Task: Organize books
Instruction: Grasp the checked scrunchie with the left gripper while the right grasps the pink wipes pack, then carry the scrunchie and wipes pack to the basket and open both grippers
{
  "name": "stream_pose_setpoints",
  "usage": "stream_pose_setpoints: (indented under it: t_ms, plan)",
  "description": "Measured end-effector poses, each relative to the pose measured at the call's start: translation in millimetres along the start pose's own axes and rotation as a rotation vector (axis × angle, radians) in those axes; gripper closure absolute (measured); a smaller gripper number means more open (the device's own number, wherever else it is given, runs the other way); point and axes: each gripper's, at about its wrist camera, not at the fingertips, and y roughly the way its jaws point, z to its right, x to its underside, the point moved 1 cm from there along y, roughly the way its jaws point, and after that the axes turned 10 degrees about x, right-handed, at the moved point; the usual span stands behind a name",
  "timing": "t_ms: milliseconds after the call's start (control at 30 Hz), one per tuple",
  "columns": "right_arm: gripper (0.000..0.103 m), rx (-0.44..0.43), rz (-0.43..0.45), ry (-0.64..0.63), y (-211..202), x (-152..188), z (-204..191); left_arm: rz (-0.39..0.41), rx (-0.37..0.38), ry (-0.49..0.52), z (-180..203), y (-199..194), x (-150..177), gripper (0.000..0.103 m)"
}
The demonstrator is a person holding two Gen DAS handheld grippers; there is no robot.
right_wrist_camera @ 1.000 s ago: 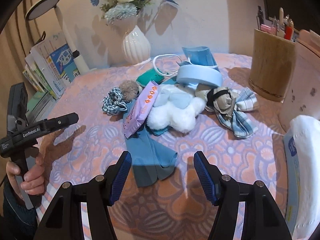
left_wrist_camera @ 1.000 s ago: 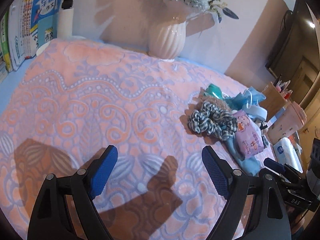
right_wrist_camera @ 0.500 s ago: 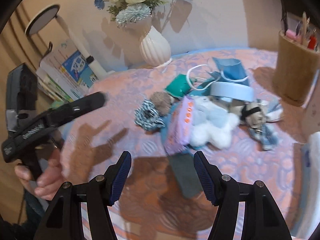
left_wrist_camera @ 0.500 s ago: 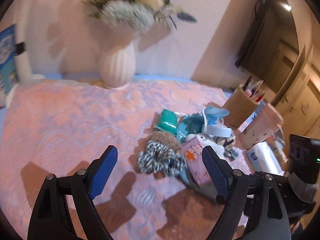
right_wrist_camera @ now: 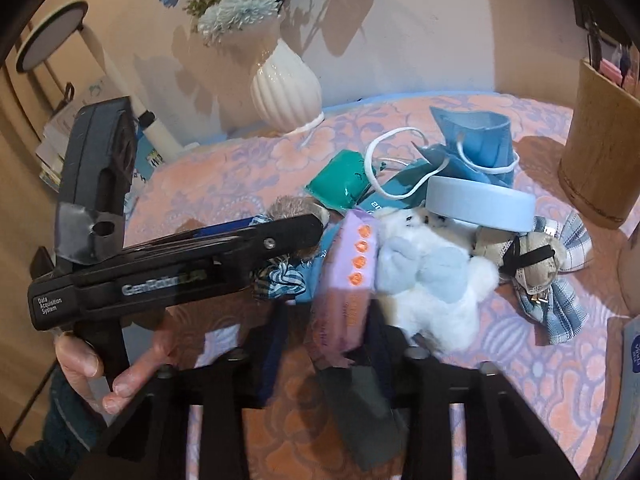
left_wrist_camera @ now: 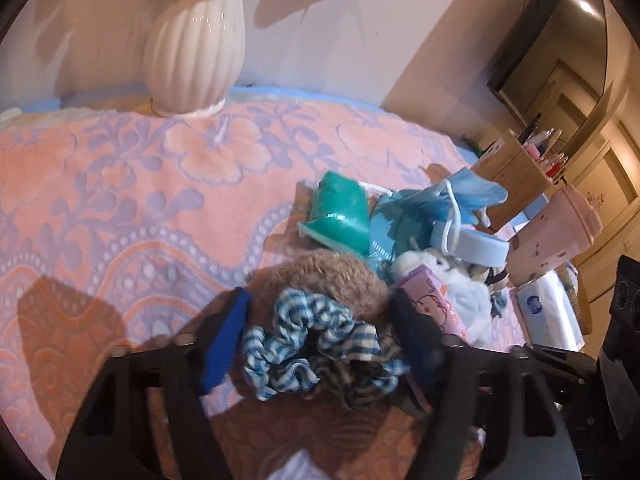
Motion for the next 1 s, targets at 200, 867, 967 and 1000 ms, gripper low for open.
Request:
stream_pose_setpoints:
  t_ms: [200,867,967,1000]
  plan:
    - [0.085,-0.050,0.054,-0.013,-15.5,7.6,-0.2,0.032,-0.002,0.036,9.4,-13.1,5.6,0.058]
    - [0.041,-0.145,-0.175,-0.070,-57.1,101.7,7.1,0.135,0.022,-0.027,22.5,-99.5,66.5,0.058]
    - [0.037,-0.114,-0.113,-0.117,-60.4,94.8,2.8,0.143,0.022,-0.010,31.2,-103.3,66.7,0.058]
    - [0.037,-0.122,-0.104,-0.133,-59.5,92.3,-0.5,0.144,0.020,-0.004,34.3,-104.4,66.8,0.058]
